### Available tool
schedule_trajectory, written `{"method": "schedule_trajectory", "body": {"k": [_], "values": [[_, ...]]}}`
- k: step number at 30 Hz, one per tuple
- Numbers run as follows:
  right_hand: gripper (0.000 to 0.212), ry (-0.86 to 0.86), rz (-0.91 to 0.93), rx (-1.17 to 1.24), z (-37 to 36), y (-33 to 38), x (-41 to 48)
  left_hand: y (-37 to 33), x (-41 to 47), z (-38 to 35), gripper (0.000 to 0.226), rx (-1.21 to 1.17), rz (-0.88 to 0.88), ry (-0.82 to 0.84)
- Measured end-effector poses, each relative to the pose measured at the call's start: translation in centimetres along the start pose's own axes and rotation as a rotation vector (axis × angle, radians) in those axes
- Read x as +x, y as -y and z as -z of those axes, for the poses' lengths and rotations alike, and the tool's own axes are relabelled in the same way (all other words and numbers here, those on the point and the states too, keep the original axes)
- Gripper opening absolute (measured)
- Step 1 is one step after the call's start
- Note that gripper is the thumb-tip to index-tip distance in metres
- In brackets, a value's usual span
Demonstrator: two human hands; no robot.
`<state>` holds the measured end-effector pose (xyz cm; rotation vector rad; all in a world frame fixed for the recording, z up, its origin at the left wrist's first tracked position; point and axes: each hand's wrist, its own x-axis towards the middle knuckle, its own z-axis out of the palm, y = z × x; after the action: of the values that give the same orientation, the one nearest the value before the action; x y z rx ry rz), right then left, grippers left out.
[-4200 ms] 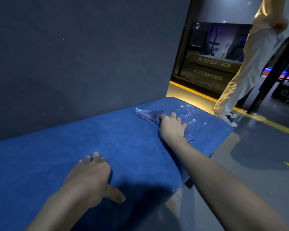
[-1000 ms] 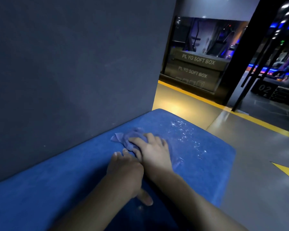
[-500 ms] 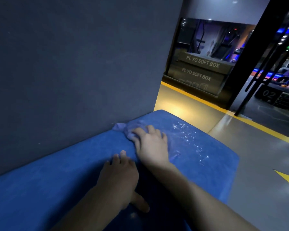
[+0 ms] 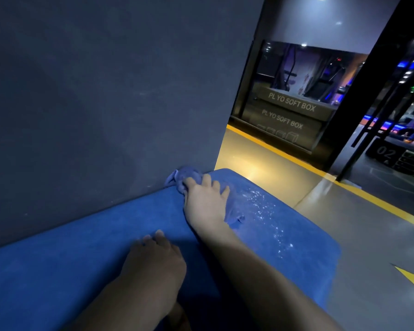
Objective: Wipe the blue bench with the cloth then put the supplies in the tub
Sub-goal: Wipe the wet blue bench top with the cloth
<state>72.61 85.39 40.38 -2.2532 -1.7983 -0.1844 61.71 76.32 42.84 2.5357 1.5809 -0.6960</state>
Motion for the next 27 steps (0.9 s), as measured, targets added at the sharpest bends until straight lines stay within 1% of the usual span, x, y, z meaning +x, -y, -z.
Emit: {"method": "schedule_trajectory", "body": {"k": [2,5,6,8,11,14,15,16,17,21,22,23,24,27], "values": [[0.034,-0.005,0.038,0.033,0.0,-0.8,1.2,-0.1,0.2,1.3,0.08,-0.057,-0.024,-0.028],[0.035,0.014,0.021,0.063,0.0,-2.9,3.1,-1.5,1.2,2.9,0.087,-0.197,-0.003,-0.14],[0.035,0.015,0.012,0.072,0.1,-3.6,3.7,-1.9,1.7,3.1,0.092,-0.203,-0.003,-0.164],[0.036,-0.002,-0.027,0.076,0.3,-5.4,4.8,-2.4,2.8,3.2,0.099,-0.186,-0.002,-0.151],[0.037,0.016,-0.207,0.022,1.0,-9.9,6.1,-2.4,3.1,3.0,0.102,-0.149,-0.015,-0.136],[0.031,0.083,-0.542,0.034,2.3,-14.7,6.4,-2.4,3.2,2.4,0.106,-0.128,-0.035,-0.139],[0.029,0.103,-0.614,0.038,2.6,-15.4,6.3,-2.5,3.3,2.2,0.108,-0.125,-0.033,-0.136],[0.028,0.111,-0.627,0.021,2.6,-15.5,6.2,-2.6,3.4,2.2,0.109,-0.124,-0.032,-0.132],[0.027,0.099,-0.583,-0.014,2.5,-14.9,6.1,-2.6,3.4,2.3,0.109,-0.123,-0.031,-0.126],[0.032,-0.013,-0.2,-0.049,1.6,-12.0,4.7,-2.8,3.3,2.5,0.106,-0.124,-0.027,-0.114],[0.031,-0.014,-0.167,-0.042,1.6,-12.6,4.6,-2.7,3.3,2.5,0.105,-0.13,-0.031,-0.126],[0.03,-0.002,-0.2,-0.032,1.9,-13.8,4.5,-2.6,3.3,2.4,0.103,-0.135,-0.039,-0.137],[0.027,0.02,-0.276,-0.024,2.3,-15.4,4.3,-2.5,3.2,2.3,0.101,-0.139,-0.048,-0.148],[0.02,0.148,-0.554,0.019,4.5,-19.4,2.9,-2.4,2.9,2.0,0.1,-0.136,-0.065,-0.171]]}}
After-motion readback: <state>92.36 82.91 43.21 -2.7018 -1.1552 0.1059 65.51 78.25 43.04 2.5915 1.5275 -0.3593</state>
